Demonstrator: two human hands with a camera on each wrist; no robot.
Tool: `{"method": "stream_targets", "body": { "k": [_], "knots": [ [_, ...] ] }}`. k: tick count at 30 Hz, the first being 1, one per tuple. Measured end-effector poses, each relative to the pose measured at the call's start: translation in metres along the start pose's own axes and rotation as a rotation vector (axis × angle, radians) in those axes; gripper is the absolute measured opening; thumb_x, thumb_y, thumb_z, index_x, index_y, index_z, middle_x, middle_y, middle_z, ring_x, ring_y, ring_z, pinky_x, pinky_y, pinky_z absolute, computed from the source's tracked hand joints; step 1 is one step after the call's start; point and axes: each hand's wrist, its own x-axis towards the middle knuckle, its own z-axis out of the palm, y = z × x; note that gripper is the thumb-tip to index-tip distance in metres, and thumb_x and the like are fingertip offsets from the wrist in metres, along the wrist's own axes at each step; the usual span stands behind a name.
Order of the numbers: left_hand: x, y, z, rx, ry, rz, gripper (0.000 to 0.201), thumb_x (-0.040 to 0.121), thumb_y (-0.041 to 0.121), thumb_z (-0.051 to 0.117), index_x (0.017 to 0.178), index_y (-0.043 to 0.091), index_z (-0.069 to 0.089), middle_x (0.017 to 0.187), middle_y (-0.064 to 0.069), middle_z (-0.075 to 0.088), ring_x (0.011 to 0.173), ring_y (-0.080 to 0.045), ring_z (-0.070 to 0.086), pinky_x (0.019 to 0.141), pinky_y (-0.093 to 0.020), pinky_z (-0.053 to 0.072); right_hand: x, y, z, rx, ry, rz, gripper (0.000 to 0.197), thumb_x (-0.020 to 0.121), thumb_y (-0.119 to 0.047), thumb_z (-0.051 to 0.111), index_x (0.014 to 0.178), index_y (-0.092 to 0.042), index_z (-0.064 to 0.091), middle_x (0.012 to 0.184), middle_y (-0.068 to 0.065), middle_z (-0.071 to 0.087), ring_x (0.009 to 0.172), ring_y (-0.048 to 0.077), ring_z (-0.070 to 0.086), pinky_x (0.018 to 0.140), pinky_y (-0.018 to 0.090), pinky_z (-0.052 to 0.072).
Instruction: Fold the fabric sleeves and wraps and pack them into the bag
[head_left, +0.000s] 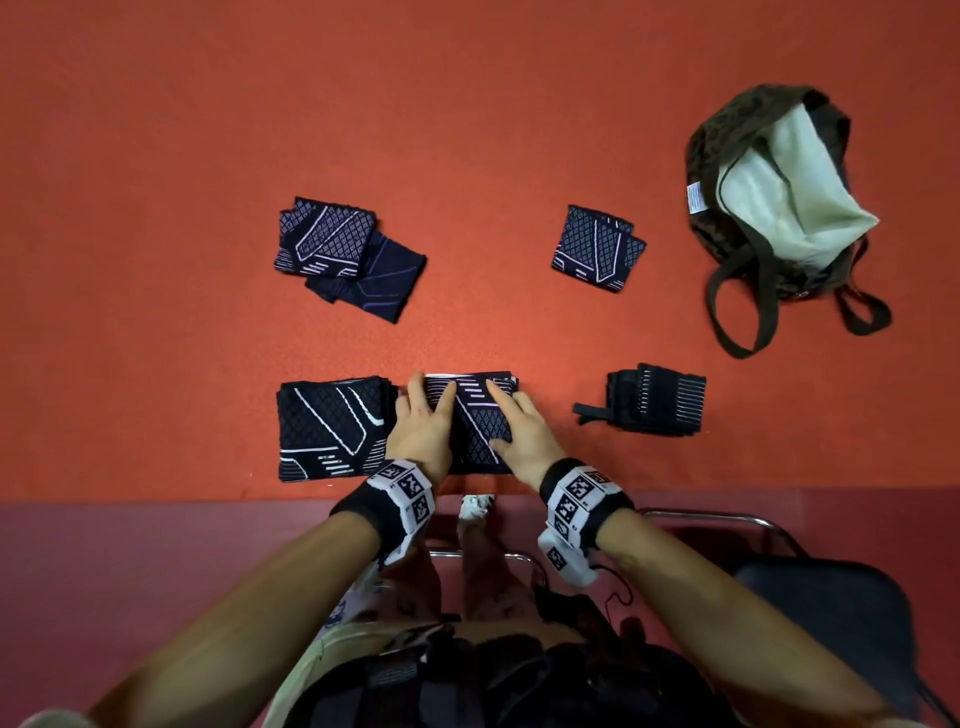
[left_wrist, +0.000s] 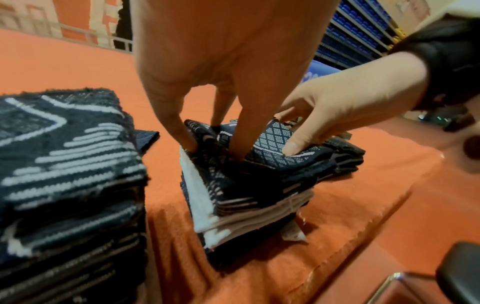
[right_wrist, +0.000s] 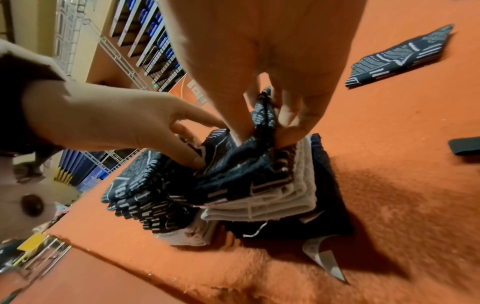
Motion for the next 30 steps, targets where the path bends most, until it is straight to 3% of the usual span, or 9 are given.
{"method": "stream_targets", "body": {
  "k": [3,5,8,12,17,20,22,25,30],
  "knots": [
    [0.002,0.002,0.001,0.237,-0.021,0.124,0.073,0.093,0.018,0.045,0.150,0.011,0.001,0.158,-0.008,-0.011,0.145,-0.031,-0.001,0.118,-0.046,0.013,0.002,0.005,0.003,-0.121,0.043,-0.028,0.078,0.087,-0.007,0.061,0.149,-0.027,0.019,0.139,0.000,0.032,0.126,0.021,0.044,0.105,0.027,0.037],
    [0.004,0.001,0.004,0.275,-0.060,0.173,0.075,0.097,0.039,0.039,0.150,0.013,-0.007,0.158,-0.006,-0.013,0.146,-0.025,-0.012,0.117,-0.052,-0.001,0.004,0.006,0.002,-0.226,0.066,-0.066,0.078,0.087,-0.012,0.060,0.150,-0.026,0.017,0.140,0.001,0.033,0.127,0.022,0.040,0.107,0.035,0.036],
    [0.007,-0.001,0.010,0.340,-0.107,0.177,0.087,0.091,0.063,0.033,0.148,0.020,-0.016,0.156,-0.008,-0.022,0.144,-0.024,-0.021,0.112,-0.059,-0.007,0.004,0.007,0.001,-0.416,0.064,-0.095,0.076,0.090,-0.021,0.057,0.151,-0.027,0.011,0.151,0.006,0.022,0.138,0.027,0.022,0.114,0.043,0.024],
    [0.009,-0.005,0.015,0.415,-0.129,0.177,0.093,0.085,0.072,0.026,0.146,0.021,-0.023,0.153,-0.008,-0.029,0.141,-0.023,-0.027,0.110,-0.065,-0.007,0.006,0.010,0.001,-0.576,0.028,-0.096,0.074,0.093,-0.034,0.051,0.151,-0.028,0.005,0.158,0.003,-0.014,0.146,0.031,-0.009,0.118,0.052,0.006],
    [0.008,-0.004,0.014,0.447,-0.135,0.157,0.091,0.086,0.073,0.024,0.146,0.022,-0.023,0.154,-0.007,-0.029,0.142,-0.023,-0.026,0.108,-0.065,-0.008,0.005,0.004,-0.001,-0.664,-0.003,-0.081,0.074,0.094,-0.038,0.047,0.151,-0.025,0.001,0.156,0.003,-0.022,0.144,0.033,-0.016,0.117,0.055,0.003],
    [0.008,-0.004,0.001,0.377,-0.128,0.183,0.085,0.089,0.064,0.035,0.150,0.024,-0.009,0.158,-0.005,-0.016,0.146,-0.021,-0.014,0.109,-0.065,-0.005,0.006,-0.010,-0.009,-0.668,-0.013,-0.083,0.072,0.093,-0.032,0.050,0.151,-0.022,0.008,0.156,0.005,-0.023,0.144,0.033,-0.017,0.117,0.054,0.002],
    [0.013,-0.008,-0.012,0.228,-0.091,0.206,0.076,0.091,0.055,0.043,0.150,0.026,0.007,0.159,-0.003,0.002,0.146,-0.021,0.001,0.113,-0.060,0.003,0.012,-0.026,-0.016,-0.638,-0.008,-0.104,0.064,0.093,-0.027,0.050,0.149,-0.020,0.020,0.157,0.007,-0.018,0.145,0.030,-0.016,0.118,0.052,0.001],
    [0.027,-0.021,-0.038,-0.074,0.037,0.192,0.066,0.091,0.041,0.052,0.147,0.021,0.023,0.152,-0.005,0.023,0.137,-0.027,0.027,0.112,-0.043,0.027,0.030,-0.061,-0.026,-0.569,0.031,-0.145,0.054,0.094,-0.026,0.047,0.145,-0.017,0.031,0.159,0.009,-0.004,0.146,0.028,-0.011,0.118,0.050,0.002],
    [0.062,-0.061,-0.089,-0.242,0.222,0.030,0.061,0.088,0.023,0.054,0.144,0.013,0.030,0.145,-0.009,0.033,0.130,-0.031,0.034,0.103,-0.041,0.037,0.079,-0.132,-0.026,-0.481,0.046,-0.119,0.054,0.094,-0.026,0.048,0.144,-0.014,0.033,0.158,0.011,0.009,0.146,0.029,0.000,0.116,0.045,0.011]
  ]
}}
